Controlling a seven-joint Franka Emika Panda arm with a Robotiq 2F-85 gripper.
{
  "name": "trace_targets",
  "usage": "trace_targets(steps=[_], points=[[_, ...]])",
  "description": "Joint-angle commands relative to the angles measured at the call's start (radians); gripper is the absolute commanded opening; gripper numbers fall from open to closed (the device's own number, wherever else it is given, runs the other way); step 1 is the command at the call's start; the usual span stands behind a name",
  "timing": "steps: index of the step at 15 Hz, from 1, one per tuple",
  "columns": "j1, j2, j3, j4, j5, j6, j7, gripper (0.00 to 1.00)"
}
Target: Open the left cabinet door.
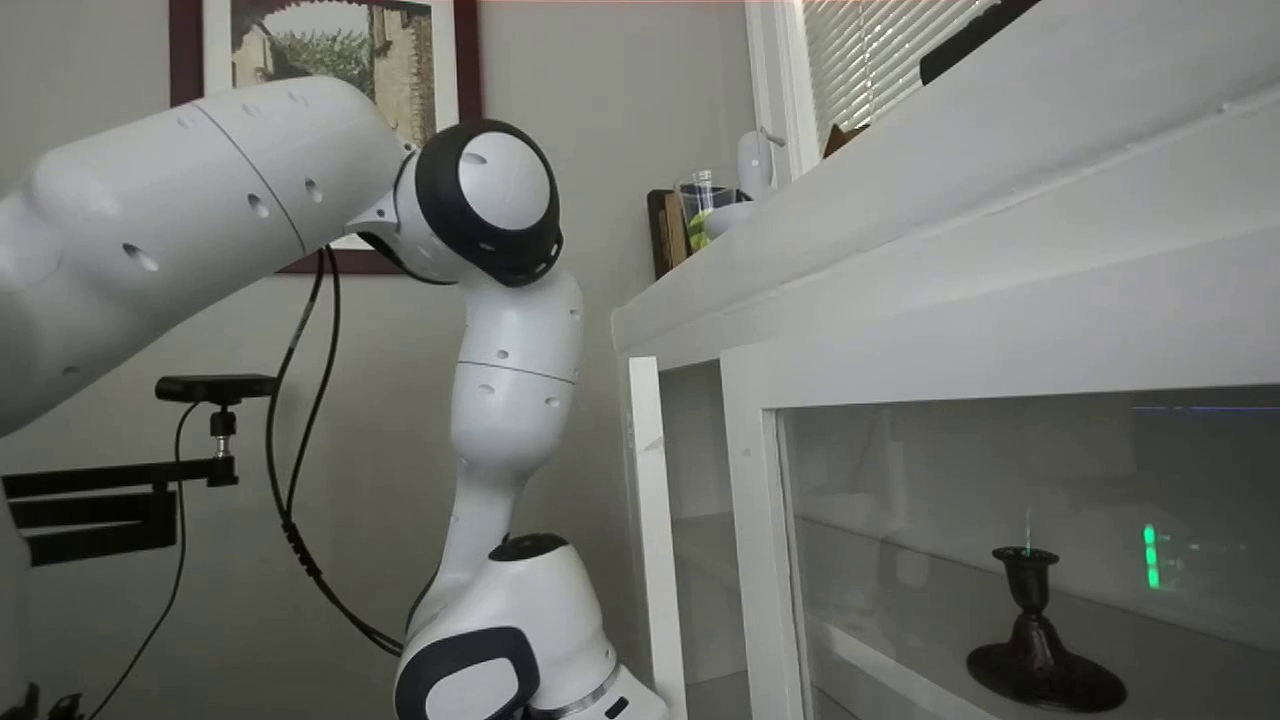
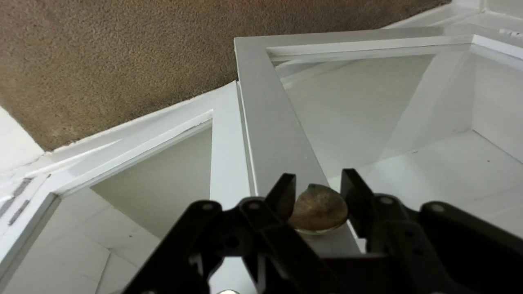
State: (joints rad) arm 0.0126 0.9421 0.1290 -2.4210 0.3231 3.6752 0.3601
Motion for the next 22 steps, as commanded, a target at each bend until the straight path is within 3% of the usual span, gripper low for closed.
trace_targets(steps=[1, 2, 7, 8, 10, 12, 13, 16, 20, 22], points=[[0.045, 0.029, 0.105, 0.035, 0.044, 0.108, 0.1, 0.35], [0.054, 0.04, 0.116, 0.032, 0.052, 0.155, 0.114, 0.1], [0.118, 0.055, 0.147, 0.009, 0.128, 0.244, 0.14, 0.1], [0.135, 0.051, 0.147, -0.001, 0.144, 0.253, 0.137, 0.25], [0.153, 0.043, 0.16, -0.014, 0.168, 0.251, 0.145, 0.21], [0.177, 0.032, 0.168, -0.026, 0.196, 0.242, 0.149, 0.3], [0.187, 0.026, 0.173, -0.033, 0.207, 0.239, 0.151, 0.6], [0.22, -0.002, 0.192, -0.057, 0.232, 0.226, 0.14, 0.72], [0.244, -0.021, 0.214, -0.073, 0.232, 0.236, 0.161, 0.99], [0.236, -0.025, 0.245, -0.07, 0.203, 0.247, 0.185, 1.0]])
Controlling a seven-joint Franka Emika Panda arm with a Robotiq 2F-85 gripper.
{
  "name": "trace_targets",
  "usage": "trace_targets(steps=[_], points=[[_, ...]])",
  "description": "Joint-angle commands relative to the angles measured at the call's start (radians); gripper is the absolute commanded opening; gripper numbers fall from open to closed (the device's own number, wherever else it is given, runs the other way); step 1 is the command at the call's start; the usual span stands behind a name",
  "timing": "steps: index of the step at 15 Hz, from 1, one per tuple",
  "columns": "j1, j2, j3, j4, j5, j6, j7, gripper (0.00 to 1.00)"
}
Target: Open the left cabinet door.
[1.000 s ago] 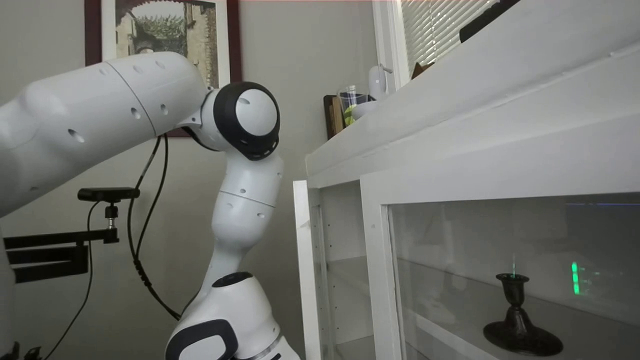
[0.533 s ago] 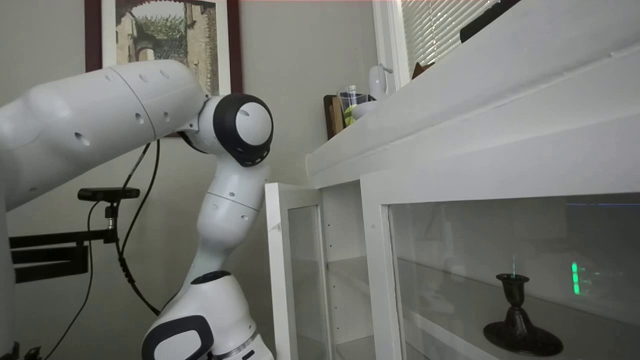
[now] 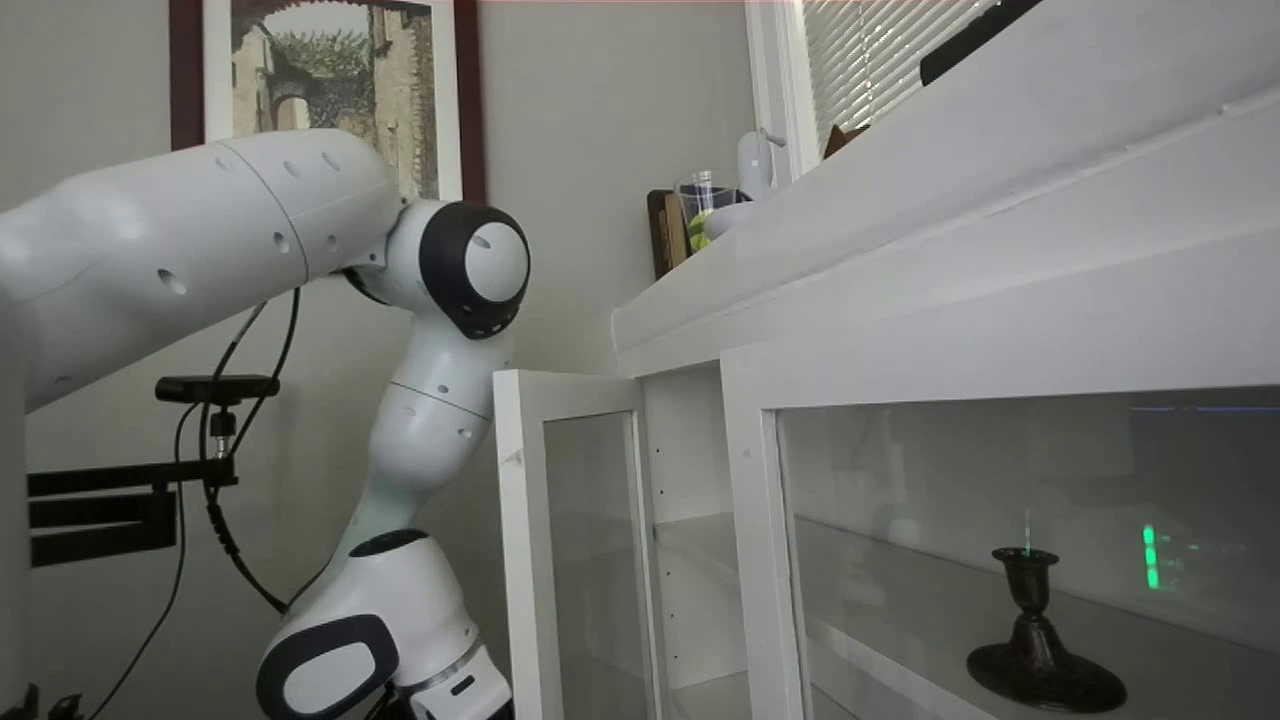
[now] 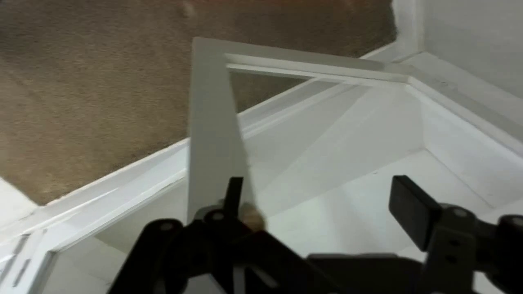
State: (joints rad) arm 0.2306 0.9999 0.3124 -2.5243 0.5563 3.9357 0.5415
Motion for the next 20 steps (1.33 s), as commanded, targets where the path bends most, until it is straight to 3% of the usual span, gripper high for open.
trace_targets(steps=[1, 4, 7, 13, 20], points=[[0.01, -0.096, 0.089, 0.05, -0.059, -0.012, 0.014, 1.0], [-0.014, -0.125, 0.154, 0.09, -0.177, -0.009, 0.034, 1.0], [-0.015, -0.158, 0.183, 0.095, -0.163, -0.023, 0.085, 1.0], [0.002, -0.225, 0.178, 0.052, -0.126, -0.092, 0.096, 1.0], [0.017, -0.412, 0.129, -0.057, -0.115, -0.268, 0.038, 1.0]])
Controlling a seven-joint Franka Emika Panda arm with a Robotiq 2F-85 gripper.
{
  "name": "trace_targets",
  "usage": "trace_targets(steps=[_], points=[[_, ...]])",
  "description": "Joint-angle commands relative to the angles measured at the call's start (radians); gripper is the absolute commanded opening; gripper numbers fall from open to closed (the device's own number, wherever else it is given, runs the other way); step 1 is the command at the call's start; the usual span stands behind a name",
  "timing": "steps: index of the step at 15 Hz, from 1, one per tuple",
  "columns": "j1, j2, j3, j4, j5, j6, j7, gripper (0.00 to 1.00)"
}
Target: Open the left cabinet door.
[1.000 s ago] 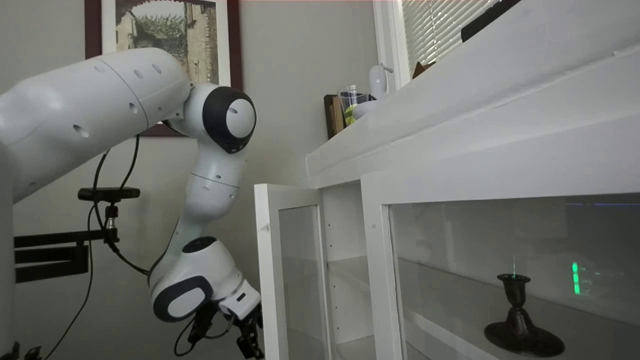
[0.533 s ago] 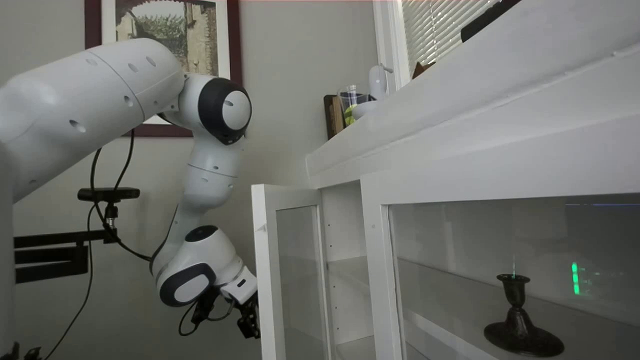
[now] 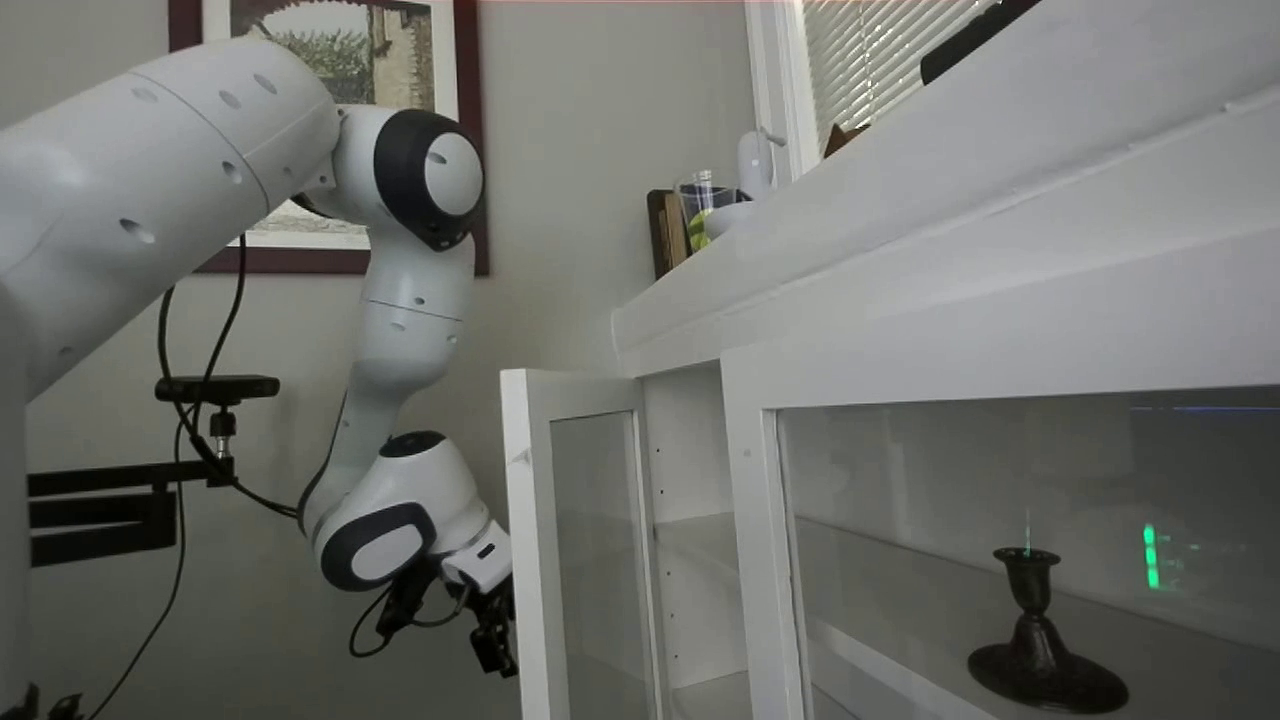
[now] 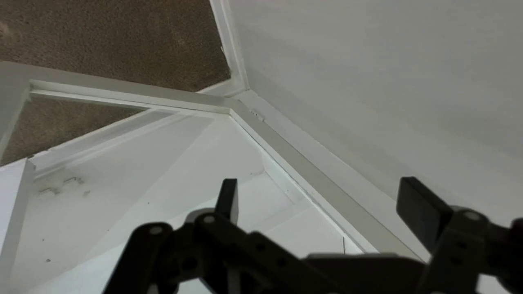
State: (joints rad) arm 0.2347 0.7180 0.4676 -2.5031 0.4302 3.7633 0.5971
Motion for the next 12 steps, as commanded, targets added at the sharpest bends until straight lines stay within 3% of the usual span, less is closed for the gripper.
trace_targets(steps=[1, 7, 9, 12], points=[[0.016, -0.163, -0.037, -0.091, 0.007, -0.122, -0.031, 1.0], [0.041, -0.346, -0.099, -0.142, 0.014, -0.235, -0.08, 1.0], [0.031, -0.4, -0.094, -0.148, 0.001, -0.265, -0.071, 1.0], [-0.039, -0.467, -0.012, -0.139, -0.058, -0.301, 0.002, 1.0]])
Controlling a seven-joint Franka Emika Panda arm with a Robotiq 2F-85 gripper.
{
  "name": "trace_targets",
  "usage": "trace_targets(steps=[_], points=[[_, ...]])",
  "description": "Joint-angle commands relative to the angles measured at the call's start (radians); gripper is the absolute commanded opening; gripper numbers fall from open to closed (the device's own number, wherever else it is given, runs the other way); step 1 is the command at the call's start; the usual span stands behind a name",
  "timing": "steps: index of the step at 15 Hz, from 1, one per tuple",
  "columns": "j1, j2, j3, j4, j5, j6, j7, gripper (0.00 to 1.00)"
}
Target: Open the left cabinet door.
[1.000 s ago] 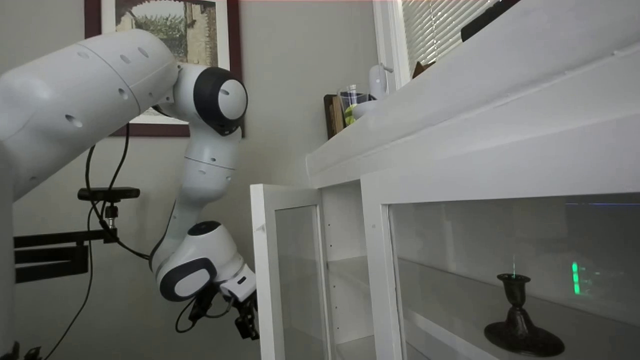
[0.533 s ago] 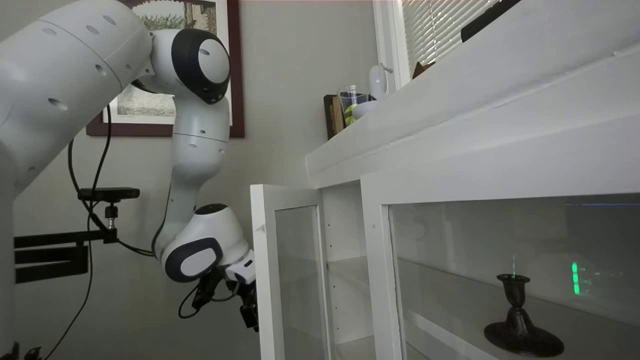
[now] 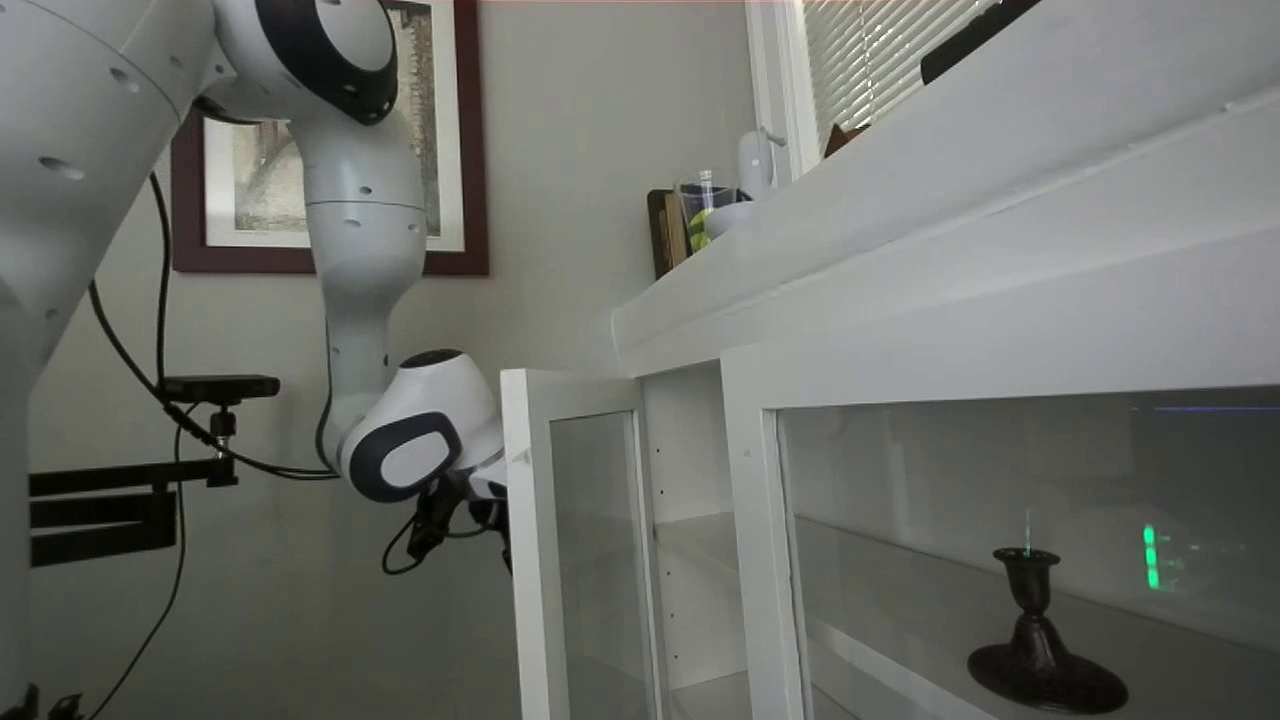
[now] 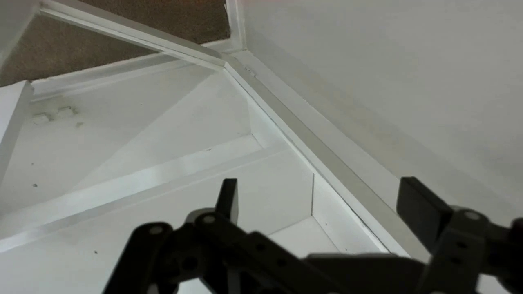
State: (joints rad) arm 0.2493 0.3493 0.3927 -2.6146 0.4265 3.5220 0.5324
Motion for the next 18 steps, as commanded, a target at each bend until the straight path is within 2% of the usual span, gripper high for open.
trace_targets(steps=[1, 3, 8, 18], points=[[-0.084, -0.11, 0.101, -0.023, -0.064, -0.053, 0.073, 1.0], [-0.166, -0.128, 0.205, -0.008, -0.131, -0.072, 0.137, 1.0], [-0.328, -0.169, 0.401, 0.006, -0.205, -0.175, 0.212, 1.0], [-0.664, -0.214, 0.747, 0.067, -0.151, -0.389, 0.154, 1.0]])
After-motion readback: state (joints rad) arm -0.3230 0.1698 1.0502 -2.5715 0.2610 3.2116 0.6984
